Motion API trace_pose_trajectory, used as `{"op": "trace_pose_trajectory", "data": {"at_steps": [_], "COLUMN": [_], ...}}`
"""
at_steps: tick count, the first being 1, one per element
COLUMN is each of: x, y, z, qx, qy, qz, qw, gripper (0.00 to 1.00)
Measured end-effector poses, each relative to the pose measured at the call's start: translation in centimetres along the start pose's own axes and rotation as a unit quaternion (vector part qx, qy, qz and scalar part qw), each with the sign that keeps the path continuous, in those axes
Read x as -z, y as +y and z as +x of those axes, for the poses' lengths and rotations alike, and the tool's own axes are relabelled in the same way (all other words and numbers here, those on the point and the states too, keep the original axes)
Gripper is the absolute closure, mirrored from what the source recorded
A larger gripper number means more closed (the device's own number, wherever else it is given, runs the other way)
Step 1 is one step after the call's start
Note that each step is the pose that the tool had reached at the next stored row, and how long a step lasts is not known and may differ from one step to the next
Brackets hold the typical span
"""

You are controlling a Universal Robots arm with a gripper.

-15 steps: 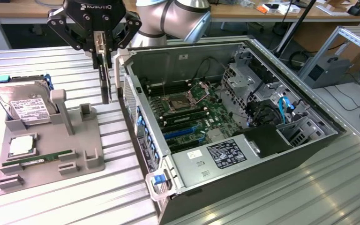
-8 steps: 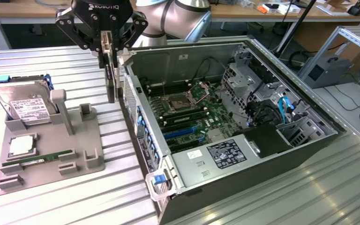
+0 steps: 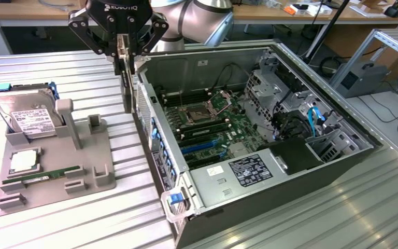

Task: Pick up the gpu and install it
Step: 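Pick up the gpu and move the gpu toward the slot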

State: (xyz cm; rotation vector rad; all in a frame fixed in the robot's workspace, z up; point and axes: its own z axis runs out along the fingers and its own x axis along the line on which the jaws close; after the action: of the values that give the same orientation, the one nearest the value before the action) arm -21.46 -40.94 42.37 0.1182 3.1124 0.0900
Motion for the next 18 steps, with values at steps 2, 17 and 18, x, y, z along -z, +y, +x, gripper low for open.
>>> {"op": "trace_pose_trajectory", "data": {"at_steps": [2,17,18], "x": [0.0,-0.04,-0.05], "y": [0.01,0.12,0.13], "z": [-0.2,-1.6,-1.8], "qx": [0.0,0.0,0.0], "qy": [0.0,0.0,0.0], "qz": [0.0,0.0,0.0], "qw": [1.0,1.0,1.0], "gripper": [0.73,0.73,0.73]}}
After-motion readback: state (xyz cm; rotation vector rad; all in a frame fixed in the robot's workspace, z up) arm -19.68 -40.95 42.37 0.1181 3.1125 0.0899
